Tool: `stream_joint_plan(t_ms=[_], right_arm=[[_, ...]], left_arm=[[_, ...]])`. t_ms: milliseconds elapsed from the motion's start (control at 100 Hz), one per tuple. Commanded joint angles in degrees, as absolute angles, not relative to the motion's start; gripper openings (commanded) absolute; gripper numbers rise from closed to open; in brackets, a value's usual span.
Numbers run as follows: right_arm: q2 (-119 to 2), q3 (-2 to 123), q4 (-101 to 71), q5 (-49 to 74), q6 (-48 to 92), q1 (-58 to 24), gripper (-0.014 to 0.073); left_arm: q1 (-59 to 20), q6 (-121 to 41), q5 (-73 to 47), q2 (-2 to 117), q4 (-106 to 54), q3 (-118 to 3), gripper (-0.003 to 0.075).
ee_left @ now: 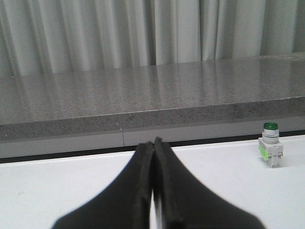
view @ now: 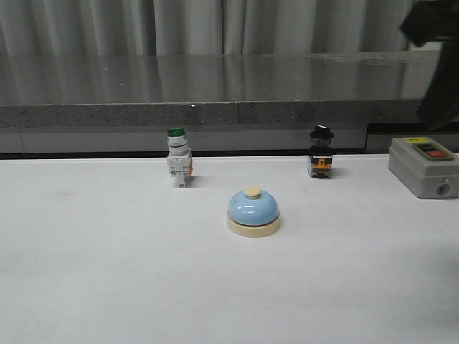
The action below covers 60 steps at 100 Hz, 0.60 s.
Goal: Place and press bell with both arms
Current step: 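Move the closed right gripper above the bell's cream button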
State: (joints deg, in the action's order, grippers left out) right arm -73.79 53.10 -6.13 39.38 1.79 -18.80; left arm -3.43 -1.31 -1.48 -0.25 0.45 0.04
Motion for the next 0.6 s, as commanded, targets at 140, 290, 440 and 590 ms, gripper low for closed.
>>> stream_joint_plan(t_ms=[140,290,440,590], right_arm=[[-84.1,62.6,-6.9,35.5,2.5,-24.0,-0.0060],[-91.2,68.1,-6.9,35.4,2.5,-26.5,-0.0060],[-96.9,73.3,-6.9,35.4,2.5,-28.6,-0.0060],[-101.7,77.7,-6.9,35.6,2.5,-30.1,-0.0060]], left_arm=[[-3.3,-0.8,3.1,-2.0,0.0,2.5,-0.0020],[-3.3,-0.8,3.1,-2.0,0.0,2.5,-0.0020],[-3.3,-0.8,3.1,-2.0,0.0,2.5,-0.0020],[-3.3,-0.8,3.1,-2.0,0.0,2.5,-0.0020]])
